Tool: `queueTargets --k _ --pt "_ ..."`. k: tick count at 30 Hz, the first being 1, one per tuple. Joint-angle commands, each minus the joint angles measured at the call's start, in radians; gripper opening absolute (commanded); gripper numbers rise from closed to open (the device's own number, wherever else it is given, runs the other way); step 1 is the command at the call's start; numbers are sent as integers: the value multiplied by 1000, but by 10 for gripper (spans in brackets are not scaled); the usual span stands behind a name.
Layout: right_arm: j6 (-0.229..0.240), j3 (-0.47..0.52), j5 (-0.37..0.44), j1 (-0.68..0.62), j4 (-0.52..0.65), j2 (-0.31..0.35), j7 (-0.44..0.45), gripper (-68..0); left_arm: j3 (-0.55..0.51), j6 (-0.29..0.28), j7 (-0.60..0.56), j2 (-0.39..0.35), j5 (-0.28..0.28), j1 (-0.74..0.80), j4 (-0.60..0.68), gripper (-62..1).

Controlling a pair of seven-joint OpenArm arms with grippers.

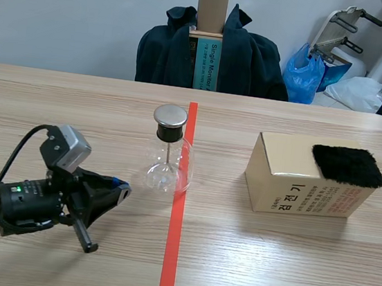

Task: Do the electroscope experiment.
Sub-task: 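Bring the plate to the electroscope and point at the metal foil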

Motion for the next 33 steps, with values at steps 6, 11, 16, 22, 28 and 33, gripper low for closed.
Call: queueTargets --k 6,11,16,22,28,33 --pt "60 -142 37 111 -117 -16 71 -667 24 99 -23 46 -10 -37 -24 -577" --pt "64 -280 21 232 -302 -73 124 -667 25 137 -24 60 -10 -38 -27 -577" --pt "64 -371 6 305 -447 -109 183 -667 25 158 -24 59 -10 -38 -27 -577" --pt "69 -464 -26 356 -590 -140 247 -667 25 158 -21 60 -10 -38 -26 -577" --pt "118 -496 -60 366 -708 -173 365 -667 24 159 -20 60 -10 -38 -26 -578" --pt "150 -496 -61 360 -756 -181 446 -667 24 159 -20 60 -10 -37 -26 -578"
